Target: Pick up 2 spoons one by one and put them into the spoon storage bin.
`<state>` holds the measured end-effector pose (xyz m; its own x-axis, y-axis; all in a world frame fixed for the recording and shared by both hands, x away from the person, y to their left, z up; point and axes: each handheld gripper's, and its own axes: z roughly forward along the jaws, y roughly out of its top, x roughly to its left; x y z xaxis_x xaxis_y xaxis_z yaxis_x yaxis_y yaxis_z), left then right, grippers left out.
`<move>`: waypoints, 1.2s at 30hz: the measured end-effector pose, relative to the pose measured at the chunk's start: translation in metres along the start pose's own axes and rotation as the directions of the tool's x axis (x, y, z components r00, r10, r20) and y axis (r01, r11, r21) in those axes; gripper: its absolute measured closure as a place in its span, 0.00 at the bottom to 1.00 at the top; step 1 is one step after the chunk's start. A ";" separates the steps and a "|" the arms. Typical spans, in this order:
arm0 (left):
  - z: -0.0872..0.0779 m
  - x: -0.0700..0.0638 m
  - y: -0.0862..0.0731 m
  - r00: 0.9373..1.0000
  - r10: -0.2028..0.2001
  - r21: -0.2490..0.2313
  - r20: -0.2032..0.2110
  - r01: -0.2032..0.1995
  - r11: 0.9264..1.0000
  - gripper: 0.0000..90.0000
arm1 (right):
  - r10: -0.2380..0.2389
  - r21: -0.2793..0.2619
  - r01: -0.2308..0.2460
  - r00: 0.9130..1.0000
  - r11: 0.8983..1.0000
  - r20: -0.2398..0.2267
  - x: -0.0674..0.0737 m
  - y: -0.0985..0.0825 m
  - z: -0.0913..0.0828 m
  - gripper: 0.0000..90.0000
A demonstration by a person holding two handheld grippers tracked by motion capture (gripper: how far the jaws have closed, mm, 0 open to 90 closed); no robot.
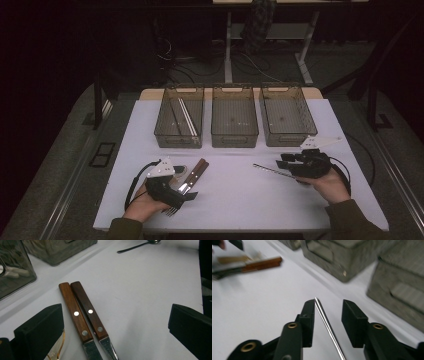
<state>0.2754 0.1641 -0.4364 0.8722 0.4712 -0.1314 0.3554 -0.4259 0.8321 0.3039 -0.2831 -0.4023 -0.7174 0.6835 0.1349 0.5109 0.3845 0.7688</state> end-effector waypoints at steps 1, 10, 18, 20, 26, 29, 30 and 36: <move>0.000 0.000 0.000 1.000 0.000 0.000 0.000 0.000 1.000 0.00 | 0.002 0.010 -0.002 1.000 1.000 0.008 -0.002 -0.004 -0.002 0.75; 0.000 0.000 0.000 1.000 -0.001 0.000 0.000 0.001 1.000 0.00 | 0.073 0.033 -0.075 0.995 0.997 0.069 -0.018 -0.029 -0.022 0.69; 0.000 -0.001 0.000 1.000 0.004 0.001 -0.001 -0.004 1.000 0.00 | 0.135 0.065 -0.141 0.986 0.988 0.094 -0.032 -0.050 -0.035 0.62; 0.000 -0.001 0.000 1.000 0.001 0.001 0.000 -0.001 1.000 0.00 | 0.138 0.078 -0.145 0.986 0.986 0.095 -0.034 -0.055 -0.035 0.61; 0.001 -0.002 0.001 1.000 0.003 0.006 0.002 -0.003 1.000 0.00 | 0.174 0.111 -0.183 0.981 0.977 0.086 -0.042 -0.065 -0.032 0.60; 0.001 -0.002 0.001 1.000 0.006 0.005 0.002 -0.006 1.000 0.00 | 0.170 0.133 -0.179 0.982 0.975 0.082 -0.043 -0.068 -0.027 0.60; 0.001 -0.002 0.001 1.000 0.005 0.005 0.001 -0.005 1.000 0.00 | 0.173 0.137 -0.183 0.982 0.974 0.081 -0.043 -0.068 -0.026 0.61; 0.001 -0.002 0.001 1.000 0.007 0.005 0.003 -0.007 1.000 0.00 | 0.156 0.151 -0.167 0.984 0.974 0.084 -0.041 -0.068 -0.023 0.62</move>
<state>0.2743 0.1622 -0.4359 0.8756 0.4659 -0.1274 0.3511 -0.4329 0.8302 0.2871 -0.3516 -0.4458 -0.5865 0.7849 0.1998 0.6892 0.3541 0.6322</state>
